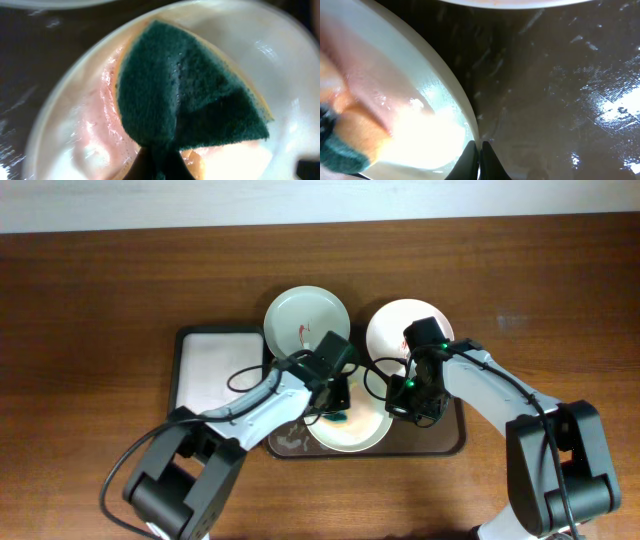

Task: Clean dirty plates on tray and stack at the side
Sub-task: 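Scrub the bottom pale-green plate with the sponge in the left gripper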

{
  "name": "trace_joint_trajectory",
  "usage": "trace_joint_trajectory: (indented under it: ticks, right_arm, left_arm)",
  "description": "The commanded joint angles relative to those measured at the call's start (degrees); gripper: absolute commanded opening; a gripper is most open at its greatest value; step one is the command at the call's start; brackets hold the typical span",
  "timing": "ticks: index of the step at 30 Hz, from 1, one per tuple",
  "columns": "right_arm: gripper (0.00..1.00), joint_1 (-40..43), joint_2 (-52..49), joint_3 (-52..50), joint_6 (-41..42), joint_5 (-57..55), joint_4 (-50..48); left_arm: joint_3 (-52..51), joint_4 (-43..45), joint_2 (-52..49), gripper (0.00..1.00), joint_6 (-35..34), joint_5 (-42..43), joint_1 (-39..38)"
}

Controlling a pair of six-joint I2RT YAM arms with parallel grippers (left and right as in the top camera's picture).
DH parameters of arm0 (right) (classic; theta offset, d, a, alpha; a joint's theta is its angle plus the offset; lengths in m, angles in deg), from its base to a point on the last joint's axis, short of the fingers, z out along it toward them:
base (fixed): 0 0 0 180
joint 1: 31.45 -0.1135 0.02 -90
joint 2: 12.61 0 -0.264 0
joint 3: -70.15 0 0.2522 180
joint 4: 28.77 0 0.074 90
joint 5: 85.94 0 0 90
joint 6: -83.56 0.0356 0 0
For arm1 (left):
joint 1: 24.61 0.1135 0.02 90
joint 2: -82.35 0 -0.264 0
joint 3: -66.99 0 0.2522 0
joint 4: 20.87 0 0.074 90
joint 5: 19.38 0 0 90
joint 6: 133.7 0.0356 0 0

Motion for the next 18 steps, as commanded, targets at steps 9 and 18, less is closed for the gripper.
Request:
trace_joint_trajectory:
  ticks: [9, 18]
  right_arm:
    - [0.21, -0.26, -0.04, 0.44, -3.39, -4.94, -0.7]
    - [0.04, -2.62, 3.3, 2.75, -14.97, -2.45, 1.07]
  left_arm:
    - [0.35, -12.68, 21.77, 0.0, 7.21, -9.77, 10.25]
    - [-5.18, -15.06, 18.27, 0.0, 21.55, -9.73, 27.65]
